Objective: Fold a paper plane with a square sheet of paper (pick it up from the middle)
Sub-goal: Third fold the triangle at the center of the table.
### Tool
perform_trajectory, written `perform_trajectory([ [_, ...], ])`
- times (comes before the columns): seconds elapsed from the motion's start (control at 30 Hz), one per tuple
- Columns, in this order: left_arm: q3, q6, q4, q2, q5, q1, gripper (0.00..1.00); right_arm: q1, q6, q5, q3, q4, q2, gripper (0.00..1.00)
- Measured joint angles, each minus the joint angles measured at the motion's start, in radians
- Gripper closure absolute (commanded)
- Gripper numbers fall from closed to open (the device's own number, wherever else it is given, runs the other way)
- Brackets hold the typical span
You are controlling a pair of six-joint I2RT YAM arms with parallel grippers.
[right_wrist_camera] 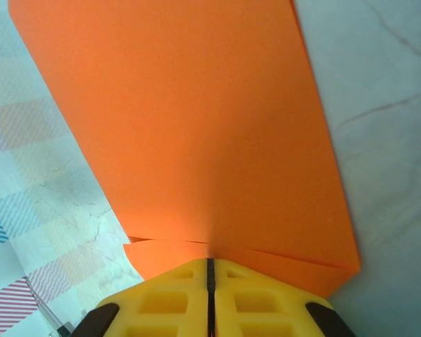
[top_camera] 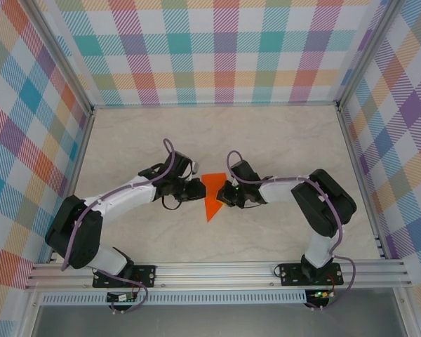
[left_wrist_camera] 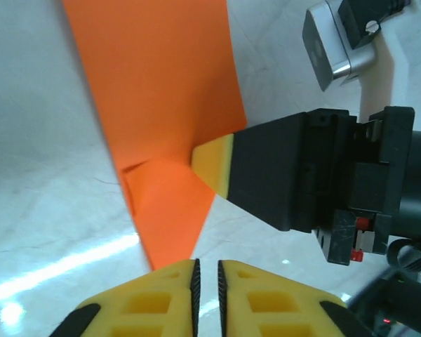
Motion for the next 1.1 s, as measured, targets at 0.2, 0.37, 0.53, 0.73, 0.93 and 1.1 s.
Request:
perform_trajectory([
  [0.2,-0.055,-0.116,0.132,0.079,0.123,-0.012,0.91,0.001,0.006,0.006,-0.003,-0.001,-0.003,0.9],
  [0.37,-0.055,-0.156,0.209,0.169,0.184,-0.022,0.91,0.001,0.006,0.006,-0.003,-0.001,-0.003,0.9],
  [0.53,-0.055,-0.169,0.238,0.224,0.214,-0.026,0.91,0.001,0.006,0.006,-0.003,-0.002,-0.003,0.9],
  [0.73,-0.055,-0.171,0.258,0.255,0.24,-0.043,0.9,0.001,0.005,0.006,-0.002,-0.005,-0.003,0.9],
  [0.93,-0.055,-0.169,0.259,0.255,0.245,-0.053,0.9,0.001,0.005,0.006,0.002,-0.011,-0.002,0.9],
  [1.1,-0.071,-0.167,0.261,0.263,0.243,-0.053,0.9,0.001,0.001,0.006,0.006,-0.021,-0.002,0.9],
])
